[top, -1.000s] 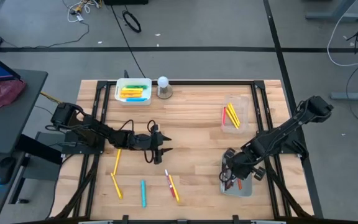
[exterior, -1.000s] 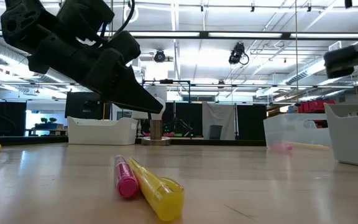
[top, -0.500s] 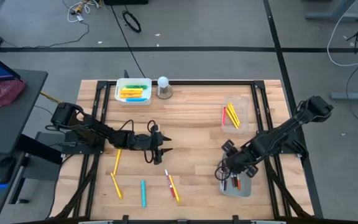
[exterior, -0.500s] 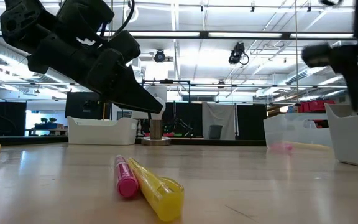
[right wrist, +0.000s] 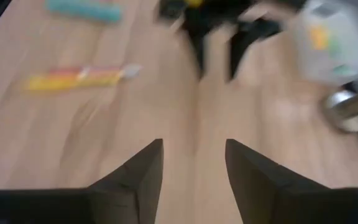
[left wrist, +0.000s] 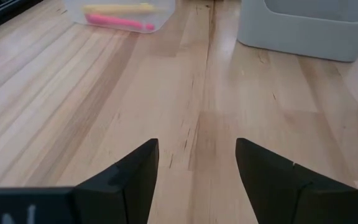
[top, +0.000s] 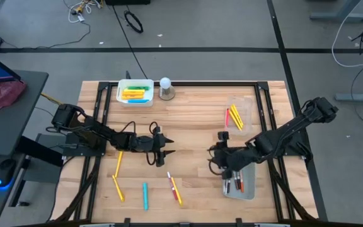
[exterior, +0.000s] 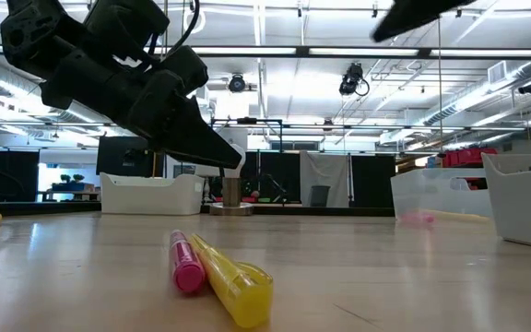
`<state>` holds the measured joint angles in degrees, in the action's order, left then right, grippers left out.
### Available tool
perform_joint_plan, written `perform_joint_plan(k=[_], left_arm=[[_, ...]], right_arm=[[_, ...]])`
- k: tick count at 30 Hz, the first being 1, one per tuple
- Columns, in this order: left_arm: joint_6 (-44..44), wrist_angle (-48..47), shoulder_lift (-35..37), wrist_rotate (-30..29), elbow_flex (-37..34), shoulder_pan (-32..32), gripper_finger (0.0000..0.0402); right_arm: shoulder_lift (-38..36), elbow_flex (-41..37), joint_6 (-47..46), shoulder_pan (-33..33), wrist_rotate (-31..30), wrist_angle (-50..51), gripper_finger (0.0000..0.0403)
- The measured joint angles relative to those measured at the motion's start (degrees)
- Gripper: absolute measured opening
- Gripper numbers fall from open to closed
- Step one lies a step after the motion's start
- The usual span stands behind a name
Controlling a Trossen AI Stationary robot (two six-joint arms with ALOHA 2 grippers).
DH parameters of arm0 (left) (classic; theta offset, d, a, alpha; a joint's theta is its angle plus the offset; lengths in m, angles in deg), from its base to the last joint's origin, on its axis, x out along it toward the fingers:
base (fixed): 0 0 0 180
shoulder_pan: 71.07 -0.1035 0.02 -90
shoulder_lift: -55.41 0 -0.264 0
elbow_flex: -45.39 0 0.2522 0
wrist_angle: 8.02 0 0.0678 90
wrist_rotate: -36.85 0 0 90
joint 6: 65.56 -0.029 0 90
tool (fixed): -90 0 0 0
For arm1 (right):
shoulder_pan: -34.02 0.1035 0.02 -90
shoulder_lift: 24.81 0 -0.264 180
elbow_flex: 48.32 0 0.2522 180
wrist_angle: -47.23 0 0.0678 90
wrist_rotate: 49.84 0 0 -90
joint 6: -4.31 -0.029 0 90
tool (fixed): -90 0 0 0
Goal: Pick & Place Markers
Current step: Put the pink marker pen into the gray bin
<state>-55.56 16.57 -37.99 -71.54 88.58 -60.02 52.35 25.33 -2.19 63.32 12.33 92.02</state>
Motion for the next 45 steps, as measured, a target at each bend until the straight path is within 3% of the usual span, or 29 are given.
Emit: perform_joint_plan(k=[4,9,12,15,18,25,29,35,45], left_arm=[[0.00,0.00,0.00,0.00,0.00,0.00,0.0220],[-0.22,-0.02,0.00,1.91,0.00,0.79,0.0220],[-1.70,-0.59,0.10,9.53,-0.02,1.57,0.0220],[-2.11,-0.66,0.20,18.62,-0.02,2.97,0.0220],[-2.12,-1.98,0.20,22.44,-0.02,5.46,0.0220],[-2.40,-5.83,0.28,20.97,0.00,13.14,0.0220],[2.69,-9.89,0.28,17.32,-0.01,17.25,0.0220],[4.57,-10.65,0.31,6.67,-0.02,20.48,0.0220],[2.35,-5.45,0.18,4.75,0.48,20.35,0.0220]], right_arm=[[0.00,-6.66,1.58,-2.15,-6.13,-18.40,0.0169],[1.69,-20.72,4.87,-5.71,-7.19,-53.38,0.0169],[3.96,-27.40,4.75,-7.46,-7.31,-71.94,0.0169],[6.36,-31.98,2.28,-8.35,-7.15,-81.17,0.0169],[7.86,-33.95,-1.10,-8.50,-7.13,-83.19,0.0169],[8.85,-34.50,-4.60,-8.41,-4.47,-82.33,0.0169],[8.85,-34.48,-3.92,-8.41,-4.21,-82.67,0.0168],[8.85,-34.48,-3.58,-8.50,-4.21,-82.49,0.0168],[8.85,-34.46,-5.18,-8.48,-4.04,-82.41,0.0168]])
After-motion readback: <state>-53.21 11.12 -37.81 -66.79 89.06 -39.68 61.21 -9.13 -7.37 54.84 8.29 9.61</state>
